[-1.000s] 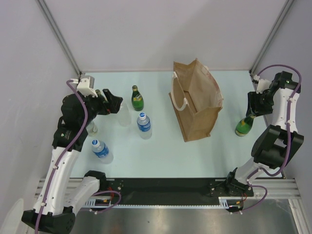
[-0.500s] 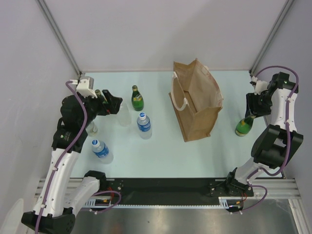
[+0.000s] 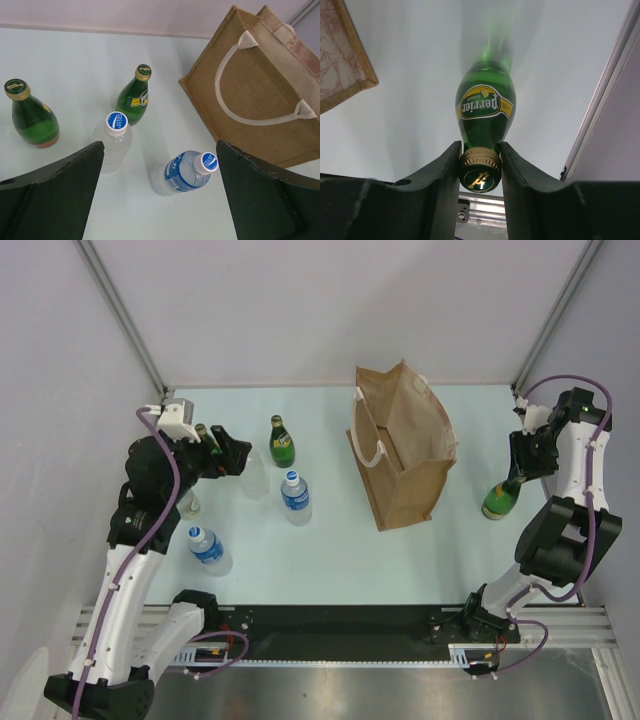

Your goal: Place the beverage into the canvas bag

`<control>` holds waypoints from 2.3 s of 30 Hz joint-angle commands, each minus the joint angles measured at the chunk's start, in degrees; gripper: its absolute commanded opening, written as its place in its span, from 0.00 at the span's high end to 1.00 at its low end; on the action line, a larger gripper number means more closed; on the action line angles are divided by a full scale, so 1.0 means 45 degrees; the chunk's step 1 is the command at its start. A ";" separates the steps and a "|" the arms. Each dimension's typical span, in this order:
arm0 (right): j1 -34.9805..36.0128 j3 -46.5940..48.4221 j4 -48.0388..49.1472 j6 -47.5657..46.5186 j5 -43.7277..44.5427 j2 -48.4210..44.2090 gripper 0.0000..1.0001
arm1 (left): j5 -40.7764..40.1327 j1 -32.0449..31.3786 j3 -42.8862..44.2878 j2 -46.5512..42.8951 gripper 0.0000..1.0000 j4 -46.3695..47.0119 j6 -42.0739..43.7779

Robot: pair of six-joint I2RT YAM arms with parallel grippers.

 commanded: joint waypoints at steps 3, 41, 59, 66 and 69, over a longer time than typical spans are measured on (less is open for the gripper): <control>0.0297 0.0760 -0.0199 -0.0306 -0.0266 -0.0542 0.99 | 0.0074 0.0109 0.0076 -0.0079 0.00 0.0521 0.0174; 0.5043 1.2810 0.2104 0.1918 -0.2588 0.1410 1.00 | 0.0211 0.0109 0.1131 0.0976 0.00 0.0579 -0.0665; 0.7445 1.3283 0.3706 0.2643 -0.3606 0.3832 1.00 | 0.0054 0.0109 0.0897 0.0898 0.00 0.0637 -0.1076; 0.7524 1.2794 0.4057 0.2408 -0.3606 0.5257 1.00 | -0.0063 0.0109 0.0643 0.0624 0.00 0.0462 -0.1154; 0.7563 1.2307 0.4739 0.2330 -0.3587 0.5532 1.00 | -0.0122 0.0109 0.0565 0.0585 0.00 0.0442 -0.1252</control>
